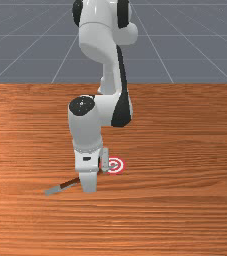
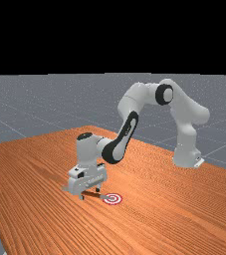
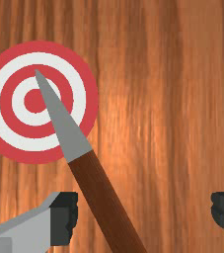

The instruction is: Pick up the pen and put it to the marker

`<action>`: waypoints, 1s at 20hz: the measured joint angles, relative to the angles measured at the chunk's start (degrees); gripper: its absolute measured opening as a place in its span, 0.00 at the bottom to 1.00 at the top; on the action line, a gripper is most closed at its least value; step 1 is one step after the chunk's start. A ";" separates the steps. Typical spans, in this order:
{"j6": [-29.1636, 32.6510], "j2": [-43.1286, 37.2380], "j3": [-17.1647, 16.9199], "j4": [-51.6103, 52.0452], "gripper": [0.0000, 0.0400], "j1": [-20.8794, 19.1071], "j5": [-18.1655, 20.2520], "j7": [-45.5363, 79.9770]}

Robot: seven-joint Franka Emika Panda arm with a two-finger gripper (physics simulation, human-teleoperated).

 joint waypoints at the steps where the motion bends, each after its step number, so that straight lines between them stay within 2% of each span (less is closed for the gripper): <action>1: 0.03 -0.05 0.03 -0.04 0.61 0.12 0.00 0.12; 2: -1.98 0.59 -0.63 1.47 0.37 0.80 -0.64 0.92; 3: -1.59 0.56 -0.60 1.37 0.24 0.83 -0.63 0.90; 5: 0.23 -0.09 -1.57 0.32 0.09 1.48 -1.62 1.61; 6: 0.16 -0.07 -1.41 0.43 0.44 1.17 -1.45 1.24; 7: 1.33 -0.34 -0.59 -0.31 0.66 0.34 -0.65 0.24; 8: 1.05 -0.35 -0.62 -0.22 0.80 0.33 -0.66 0.26; 9: 0.99 -0.51 -0.62 -0.33 0.88 0.31 -0.65 0.25; 11: -1.21 0.20 -0.76 1.32 0.95 0.58 -0.75 0.61; 13: 0.53 0.29 -1.11 0.59 0.98 0.89 -1.09 1.02; 14: -0.70 1.10 -0.81 1.81 0.99 0.66 -0.79 0.67; 18: 1.68 2.57 -1.04 1.77 1.00 0.84 -0.56 1.63; 19: 1.96 2.80 -0.97 2.07 0.96 0.86 -0.64 1.37; 20: 1.88 2.94 -0.91 2.37 0.97 0.80 -0.74 0.99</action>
